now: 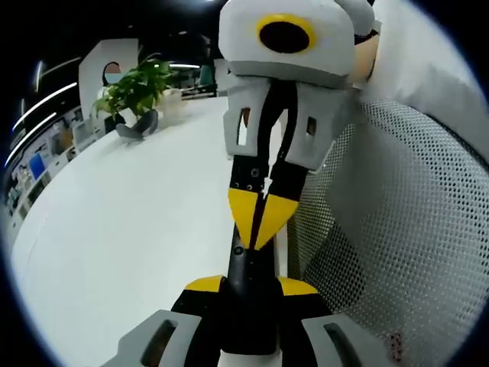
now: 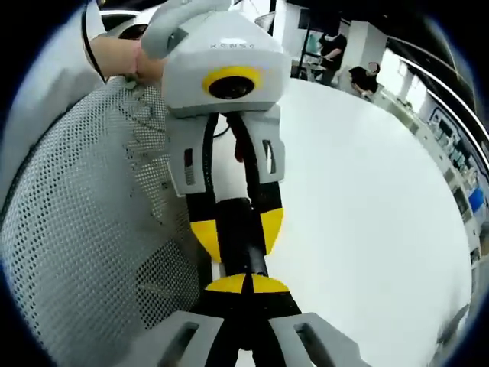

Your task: Press the specified remote control buttons in sequence, fully releasing each button before pressing the next.

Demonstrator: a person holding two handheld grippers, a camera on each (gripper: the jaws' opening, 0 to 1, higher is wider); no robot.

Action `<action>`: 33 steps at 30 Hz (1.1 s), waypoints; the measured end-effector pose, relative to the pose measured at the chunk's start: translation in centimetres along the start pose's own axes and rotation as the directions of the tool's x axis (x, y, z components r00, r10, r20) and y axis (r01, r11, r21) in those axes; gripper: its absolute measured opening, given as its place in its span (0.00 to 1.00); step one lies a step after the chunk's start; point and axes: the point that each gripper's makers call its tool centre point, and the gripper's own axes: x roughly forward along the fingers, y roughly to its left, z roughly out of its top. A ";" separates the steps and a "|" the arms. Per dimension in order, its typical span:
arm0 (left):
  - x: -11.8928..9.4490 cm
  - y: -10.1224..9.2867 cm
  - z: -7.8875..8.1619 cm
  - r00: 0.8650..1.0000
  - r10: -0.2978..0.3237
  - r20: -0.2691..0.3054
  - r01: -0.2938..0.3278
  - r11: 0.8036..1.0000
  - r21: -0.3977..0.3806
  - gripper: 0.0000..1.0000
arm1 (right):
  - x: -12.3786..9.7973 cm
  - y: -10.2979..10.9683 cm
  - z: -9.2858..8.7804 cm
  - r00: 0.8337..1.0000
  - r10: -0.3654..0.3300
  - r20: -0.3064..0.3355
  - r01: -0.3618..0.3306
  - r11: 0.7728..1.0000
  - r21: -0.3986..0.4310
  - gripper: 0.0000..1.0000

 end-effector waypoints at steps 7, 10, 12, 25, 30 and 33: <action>0.0 0.0 0.0 1.000 -0.001 0.003 0.001 1.000 0.001 0.25 | 0.1 0.0 0.4 1.000 -0.009 -0.006 0.009 1.000 -0.016 0.00; 0.0 0.0 0.0 1.000 -0.003 0.003 0.003 1.000 0.003 0.25 | 0.2 0.0 0.4 1.000 -0.019 -0.022 0.018 0.999 -0.039 0.00; 0.0 0.0 0.0 1.000 -0.003 0.003 0.003 1.000 0.003 0.25 | 0.2 0.0 0.3 0.999 -0.028 -0.024 0.027 0.998 -0.049 0.00; 0.3 -0.2 0.3 1.000 -0.006 0.003 0.006 1.000 0.011 0.25 | -0.2 -0.5 -0.1 1.000 -0.007 0.010 0.006 0.998 0.059 0.00; 0.2 -0.2 0.3 1.000 -0.010 0.008 0.010 1.000 0.014 0.25 | -0.1 -0.5 0.0 1.000 0.025 -0.006 -0.024 0.996 0.085 0.00; 0.1 -0.2 0.3 1.000 -0.010 0.008 0.010 1.000 0.014 0.25 | 0.0 -0.5 0.0 0.998 0.038 -0.040 -0.035 0.996 0.087 0.00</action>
